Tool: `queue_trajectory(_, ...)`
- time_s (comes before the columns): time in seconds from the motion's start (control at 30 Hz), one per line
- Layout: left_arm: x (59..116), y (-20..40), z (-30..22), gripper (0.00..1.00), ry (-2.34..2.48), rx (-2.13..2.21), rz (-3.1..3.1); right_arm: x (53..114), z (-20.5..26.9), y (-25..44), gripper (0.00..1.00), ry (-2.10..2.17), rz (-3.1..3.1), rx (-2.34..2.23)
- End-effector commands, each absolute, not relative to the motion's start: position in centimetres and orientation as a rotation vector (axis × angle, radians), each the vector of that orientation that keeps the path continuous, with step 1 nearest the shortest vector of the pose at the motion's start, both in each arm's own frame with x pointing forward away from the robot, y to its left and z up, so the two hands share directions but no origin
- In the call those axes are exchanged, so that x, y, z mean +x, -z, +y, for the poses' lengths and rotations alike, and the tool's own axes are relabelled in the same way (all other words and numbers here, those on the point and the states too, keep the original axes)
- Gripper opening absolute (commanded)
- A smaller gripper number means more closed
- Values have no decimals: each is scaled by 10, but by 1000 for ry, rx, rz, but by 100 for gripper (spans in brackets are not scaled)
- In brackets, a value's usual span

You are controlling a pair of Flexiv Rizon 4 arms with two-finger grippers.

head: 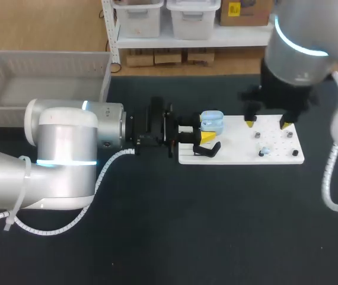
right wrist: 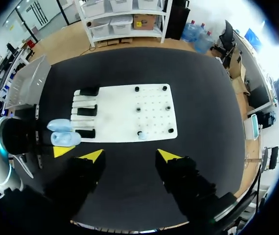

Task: Pick up each earbud case from the left stands, insert the matching earbuds, close the lid, and place the case in the box.

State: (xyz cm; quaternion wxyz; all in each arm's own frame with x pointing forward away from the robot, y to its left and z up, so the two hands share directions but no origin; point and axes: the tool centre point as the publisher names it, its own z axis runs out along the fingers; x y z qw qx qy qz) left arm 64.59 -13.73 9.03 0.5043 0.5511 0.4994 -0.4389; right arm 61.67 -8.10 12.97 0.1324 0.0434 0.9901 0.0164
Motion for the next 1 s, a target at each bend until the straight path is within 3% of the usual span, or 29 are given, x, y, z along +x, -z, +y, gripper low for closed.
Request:
queue_trajectory(0.03,644,-90,-138,0,1050,1323,1205,621,-92,-116,65,-68,2847,129)
queue_trajectory(0.4,644,-90,-138,0,1050,1323,1205,627,-100,-83,62,-42,2919,99)
queue_trajectory(0.6,644,-90,-138,0,1050,1323,1205,627,-106,-71,49,-48,2946,117)
queue_trajectory(1.0,644,-90,-138,0,1050,1323,1205,620,-103,-46,46,-142,2916,189)
